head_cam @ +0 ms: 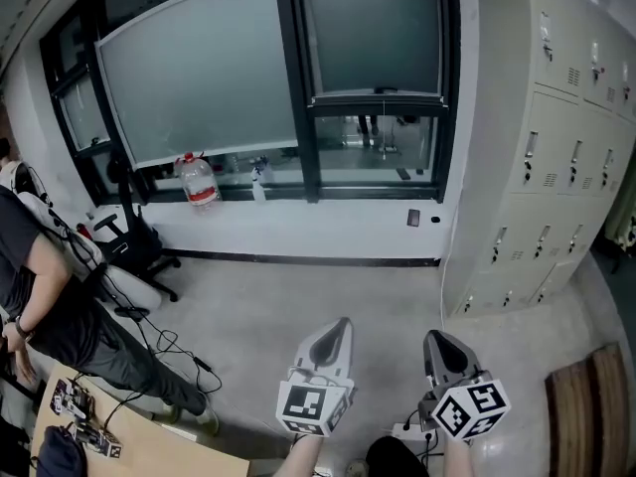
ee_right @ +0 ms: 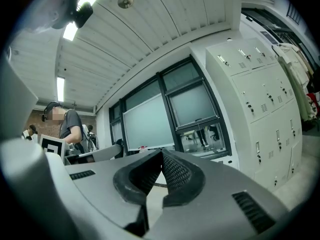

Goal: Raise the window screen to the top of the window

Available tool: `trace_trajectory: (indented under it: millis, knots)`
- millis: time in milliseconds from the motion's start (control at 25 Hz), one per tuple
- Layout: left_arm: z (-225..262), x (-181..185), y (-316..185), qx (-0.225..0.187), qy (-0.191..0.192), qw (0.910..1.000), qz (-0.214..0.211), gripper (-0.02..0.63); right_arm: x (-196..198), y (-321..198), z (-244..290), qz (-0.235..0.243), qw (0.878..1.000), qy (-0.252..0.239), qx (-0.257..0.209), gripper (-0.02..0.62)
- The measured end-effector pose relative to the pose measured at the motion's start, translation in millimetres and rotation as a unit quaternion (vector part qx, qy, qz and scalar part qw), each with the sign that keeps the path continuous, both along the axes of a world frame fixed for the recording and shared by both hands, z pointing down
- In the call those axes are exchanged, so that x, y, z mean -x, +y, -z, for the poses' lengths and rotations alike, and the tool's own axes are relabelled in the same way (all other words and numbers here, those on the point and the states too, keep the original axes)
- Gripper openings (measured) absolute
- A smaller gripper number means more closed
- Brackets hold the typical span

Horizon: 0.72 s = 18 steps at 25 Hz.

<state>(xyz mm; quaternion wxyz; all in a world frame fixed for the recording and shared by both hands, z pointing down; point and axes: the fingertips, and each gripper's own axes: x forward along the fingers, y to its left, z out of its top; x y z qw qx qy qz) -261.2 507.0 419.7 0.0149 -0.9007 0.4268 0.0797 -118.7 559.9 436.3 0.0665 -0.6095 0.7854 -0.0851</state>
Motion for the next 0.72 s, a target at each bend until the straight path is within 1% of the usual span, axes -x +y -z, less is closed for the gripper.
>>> trace_trajectory:
  millis: [160,240,360,440,560,720]
  knots:
    - [-7.4,13.2,-25.0,0.009,-0.009,0.9998,0.016,0.003,-2.8,-19.7,-7.4,0.0,1.0,-0.003,0.012,0.006]
    - [-11.4,16.6,-46.8,0.015,-0.008,0.9995,0.025,0.003,-9.5,-41.7,-12.9,-0.002,1.0,-0.01,0.016,0.006]
    - [-19.3,12.3,-84.0,0.021,-0.009,0.9993,0.03,0.003,-20.0,-79.8,-22.2,-0.002,1.0,-0.019,0.022,0.006]
    - [-26.9,4.0,-115.3,0.021,-0.011,0.9993,0.03,0.003,-29.1,-112.7,-29.4,-0.004,1.0,-0.02,0.021,0.006]
    - [-36.1,-14.0,-176.4,0.025,-0.009,0.9992,0.03,0.002,-44.9,-178.0,-35.1,-0.008,0.999,-0.028,0.017,0.006]
    - [-33.2,-37.7,-255.0,0.035,-0.004,0.999,0.026,0.002,-56.9,-259.6,-26.1,0.003,0.999,-0.027,0.016,0.006]
